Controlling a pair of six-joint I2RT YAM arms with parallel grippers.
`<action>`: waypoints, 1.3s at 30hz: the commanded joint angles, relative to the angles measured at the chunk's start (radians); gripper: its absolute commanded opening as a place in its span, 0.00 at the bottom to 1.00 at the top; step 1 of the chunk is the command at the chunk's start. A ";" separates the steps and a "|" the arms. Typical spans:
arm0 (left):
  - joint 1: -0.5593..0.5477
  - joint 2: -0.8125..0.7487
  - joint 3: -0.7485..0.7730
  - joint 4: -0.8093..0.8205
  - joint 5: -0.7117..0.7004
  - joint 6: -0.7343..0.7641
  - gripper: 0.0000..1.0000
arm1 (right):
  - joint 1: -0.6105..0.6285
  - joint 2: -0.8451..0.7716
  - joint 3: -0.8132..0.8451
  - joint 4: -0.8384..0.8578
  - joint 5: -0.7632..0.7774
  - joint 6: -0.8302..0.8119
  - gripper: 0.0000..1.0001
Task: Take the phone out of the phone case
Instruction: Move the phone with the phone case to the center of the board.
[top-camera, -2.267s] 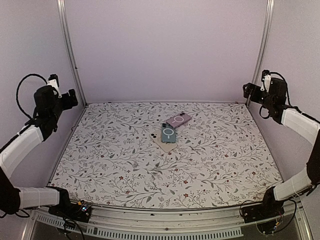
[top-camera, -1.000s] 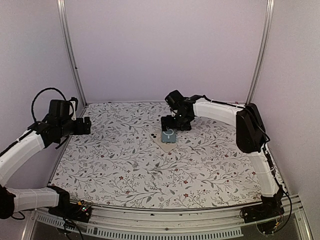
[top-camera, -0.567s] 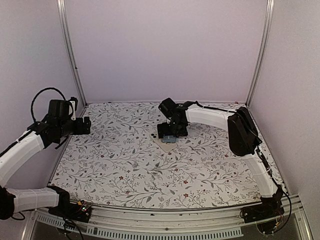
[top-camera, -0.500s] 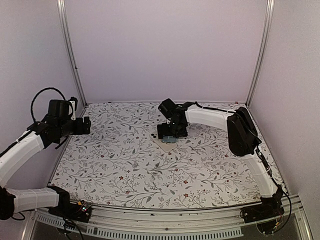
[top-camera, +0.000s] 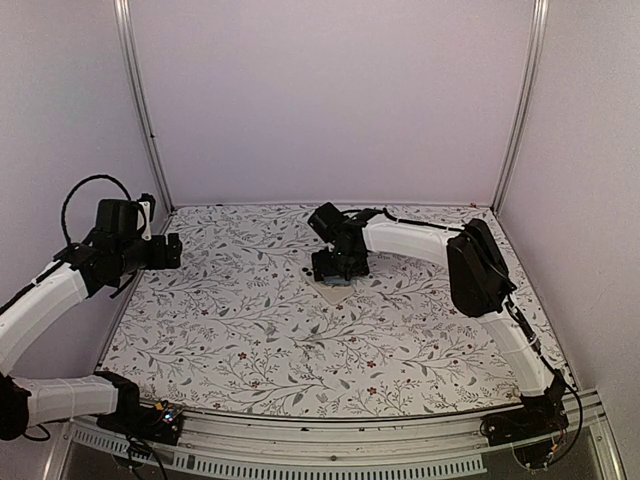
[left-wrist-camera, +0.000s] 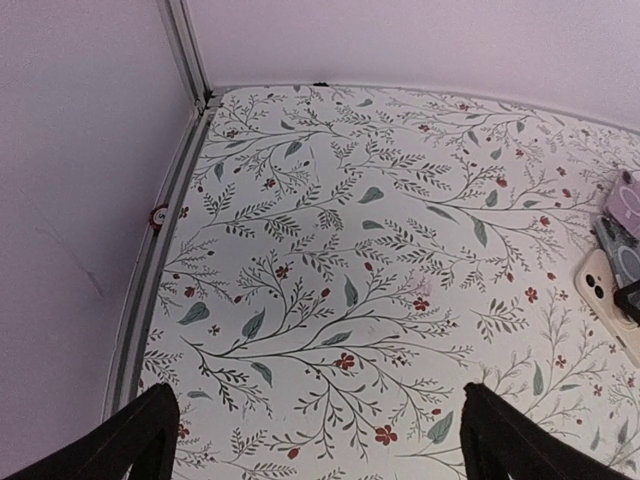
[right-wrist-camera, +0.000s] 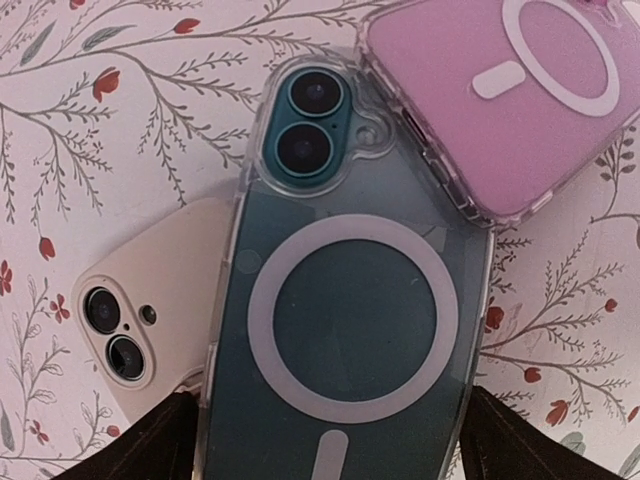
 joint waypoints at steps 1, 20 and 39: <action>-0.009 -0.015 0.007 0.008 0.009 0.012 0.99 | 0.021 0.063 0.012 -0.018 0.041 0.003 0.82; -0.009 -0.013 -0.002 0.018 -0.009 0.020 0.99 | 0.080 -0.275 -0.428 0.133 -0.023 -0.018 0.47; -0.011 -0.035 -0.015 0.041 0.041 0.038 0.99 | 0.147 -0.774 -1.067 0.451 -0.198 -0.141 0.43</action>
